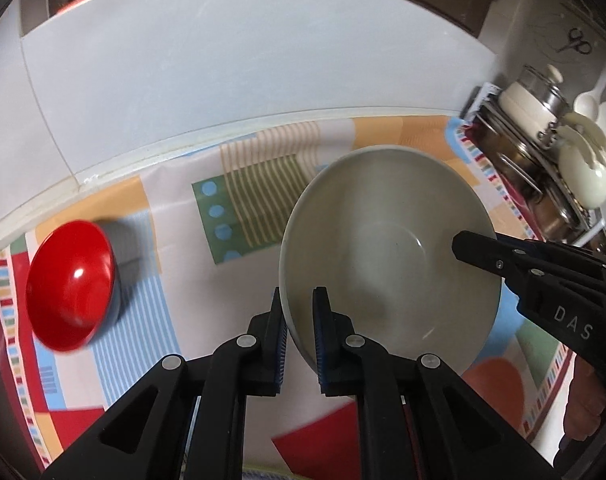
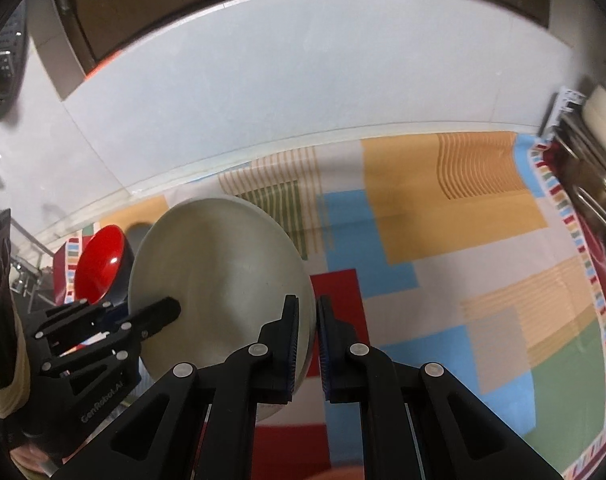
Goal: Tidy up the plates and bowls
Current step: 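Lift the white bowl with both tools and carry it over the pink bowl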
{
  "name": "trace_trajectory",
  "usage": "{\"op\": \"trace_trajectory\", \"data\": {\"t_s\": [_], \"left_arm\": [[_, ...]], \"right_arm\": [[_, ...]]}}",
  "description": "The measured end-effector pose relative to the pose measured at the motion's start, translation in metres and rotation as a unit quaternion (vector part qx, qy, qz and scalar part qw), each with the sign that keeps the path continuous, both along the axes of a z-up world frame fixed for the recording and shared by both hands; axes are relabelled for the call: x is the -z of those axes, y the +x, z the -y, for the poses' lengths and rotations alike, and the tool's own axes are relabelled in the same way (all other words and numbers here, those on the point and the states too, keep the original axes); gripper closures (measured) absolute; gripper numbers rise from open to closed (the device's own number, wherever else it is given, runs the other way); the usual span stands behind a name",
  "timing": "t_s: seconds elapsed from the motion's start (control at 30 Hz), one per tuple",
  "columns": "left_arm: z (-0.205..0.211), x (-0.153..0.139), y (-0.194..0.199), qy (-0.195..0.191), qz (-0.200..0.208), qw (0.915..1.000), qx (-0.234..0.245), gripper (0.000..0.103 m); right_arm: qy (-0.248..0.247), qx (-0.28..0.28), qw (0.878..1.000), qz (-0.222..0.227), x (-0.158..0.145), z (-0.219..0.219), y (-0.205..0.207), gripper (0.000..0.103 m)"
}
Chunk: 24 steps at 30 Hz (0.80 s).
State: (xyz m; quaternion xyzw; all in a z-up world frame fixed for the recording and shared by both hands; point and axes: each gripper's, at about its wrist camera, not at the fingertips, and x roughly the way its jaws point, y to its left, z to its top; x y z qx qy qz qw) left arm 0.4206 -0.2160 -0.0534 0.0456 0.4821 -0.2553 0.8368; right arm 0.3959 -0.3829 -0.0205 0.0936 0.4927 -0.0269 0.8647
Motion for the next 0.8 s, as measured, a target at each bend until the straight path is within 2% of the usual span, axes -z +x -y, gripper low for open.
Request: {"op": "trace_trajectory", "data": {"t_s": [0.37, 0.8], "left_arm": [[0.013, -0.021, -0.072, -0.011, 0.021, 0.9993, 0.029, 0.089], [0.042, -0.006, -0.127, -0.012, -0.010, 0.9975, 0.069, 0.089]], "right_arm": [[0.011, 0.021, 1.000, -0.002, -0.016, 0.015, -0.076, 0.092], [0.015, 0.062, 0.998, -0.026, -0.010, 0.039, -0.144, 0.092]]}}
